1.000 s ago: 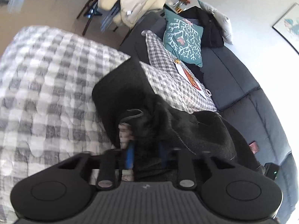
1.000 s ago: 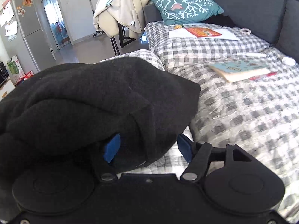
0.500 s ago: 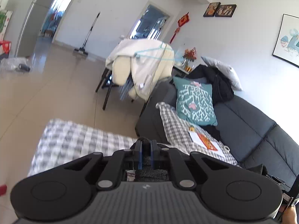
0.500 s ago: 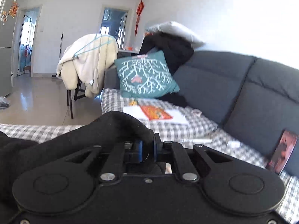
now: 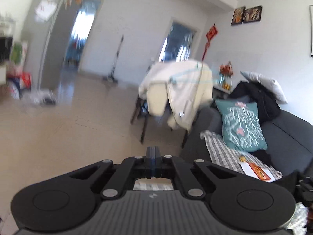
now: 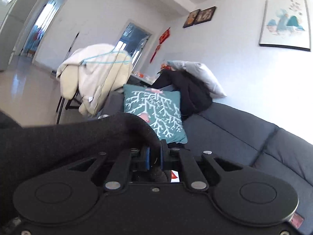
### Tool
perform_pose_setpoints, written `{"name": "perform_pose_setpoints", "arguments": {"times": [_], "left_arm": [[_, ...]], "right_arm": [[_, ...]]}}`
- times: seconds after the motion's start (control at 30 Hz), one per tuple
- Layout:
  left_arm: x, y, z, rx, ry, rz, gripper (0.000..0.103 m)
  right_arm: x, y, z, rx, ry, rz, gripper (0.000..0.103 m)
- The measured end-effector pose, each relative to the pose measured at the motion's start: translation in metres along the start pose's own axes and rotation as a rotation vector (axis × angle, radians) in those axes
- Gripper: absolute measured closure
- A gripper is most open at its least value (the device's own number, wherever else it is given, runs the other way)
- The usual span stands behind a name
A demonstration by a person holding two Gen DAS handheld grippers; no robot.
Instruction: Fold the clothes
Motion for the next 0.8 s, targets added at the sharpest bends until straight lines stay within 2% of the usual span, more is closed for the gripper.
{"name": "perform_pose_setpoints", "arguments": {"times": [0.1,0.17,0.2,0.23,0.27,0.3,0.37,0.53,0.63,0.8], "left_arm": [[-0.006,0.021,0.006,-0.092,-0.007,0.0,0.1],[-0.013,0.041,0.007,-0.166,-0.021,0.001,0.096],[-0.015,0.049,0.007,-0.196,-0.026,-0.006,0.086],[-0.019,0.056,0.005,-0.221,-0.024,-0.022,0.071],[-0.023,0.063,0.003,-0.245,-0.023,-0.038,0.065],[-0.023,0.07,-0.001,-0.268,-0.017,-0.048,0.058],[-0.026,0.081,-0.014,-0.306,-0.007,-0.063,0.054],[-0.025,0.111,-0.057,-0.383,0.024,-0.124,0.038],[-0.022,0.127,-0.082,-0.416,0.032,-0.146,0.034],[-0.025,0.147,-0.112,-0.44,-0.001,-0.2,0.031]], "right_arm": [[-0.016,0.026,0.022,-0.122,-0.064,0.031,0.089],[-0.019,0.039,0.03,-0.18,-0.076,0.032,0.077],[-0.021,0.044,0.027,-0.204,-0.074,0.024,0.072],[-0.018,0.048,0.027,-0.225,-0.07,0.022,0.065],[-0.015,0.052,0.027,-0.249,-0.069,0.031,0.057],[-0.012,0.055,0.025,-0.279,-0.072,0.048,0.053],[-0.006,0.058,0.013,-0.326,-0.083,0.084,0.04],[0.004,0.064,-0.024,-0.399,-0.117,0.125,0.033],[0.008,0.068,-0.057,-0.409,-0.137,0.146,0.032],[-0.002,0.075,-0.112,-0.424,-0.199,0.173,0.03]]}}
Point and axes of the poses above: each gripper's, at about its wrist camera, not at the fingertips, and z roughly the way its jaws point, x to its right, y to its underside, the point moved 10 cm from there along z, roughly the way its jaws point, and after that the axes turned 9 degrees about x, right-handed, at the moved point
